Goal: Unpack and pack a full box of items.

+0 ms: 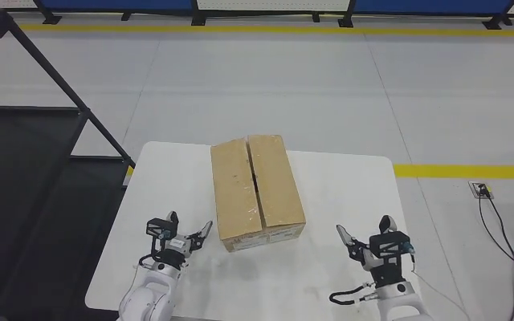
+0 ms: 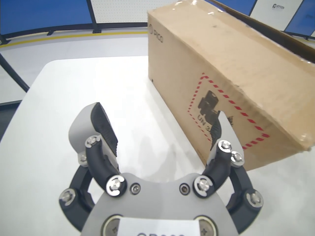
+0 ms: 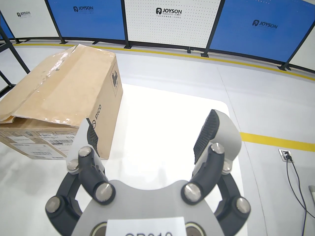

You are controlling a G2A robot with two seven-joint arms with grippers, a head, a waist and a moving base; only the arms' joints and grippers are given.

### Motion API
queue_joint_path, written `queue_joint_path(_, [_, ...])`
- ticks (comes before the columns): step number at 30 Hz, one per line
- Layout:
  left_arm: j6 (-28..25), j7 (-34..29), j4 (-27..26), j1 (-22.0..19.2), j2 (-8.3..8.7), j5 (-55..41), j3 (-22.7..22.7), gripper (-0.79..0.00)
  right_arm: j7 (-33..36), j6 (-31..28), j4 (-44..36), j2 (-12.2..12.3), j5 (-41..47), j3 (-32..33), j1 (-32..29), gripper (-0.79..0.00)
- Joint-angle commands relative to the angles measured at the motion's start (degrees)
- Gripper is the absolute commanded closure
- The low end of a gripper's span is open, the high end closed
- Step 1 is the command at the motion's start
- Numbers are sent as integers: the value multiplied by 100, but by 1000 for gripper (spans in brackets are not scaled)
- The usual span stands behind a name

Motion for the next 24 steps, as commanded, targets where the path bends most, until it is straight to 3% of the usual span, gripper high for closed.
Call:
queue_joint_path(1, [-64,-77,10,-63,-5,64,43,-785,0,0,0,0,-2,0,0,-785])
queue_joint_path(20, [-507,-502,-185,-254,-81,577,679,-785,-26,-11,-2,-4,60,11,1,-785])
queue_joint_path(24, [-482,-523,-242,-265,-107,763,862,-785,-76,-370,-43,-3,496,118,-72,-785])
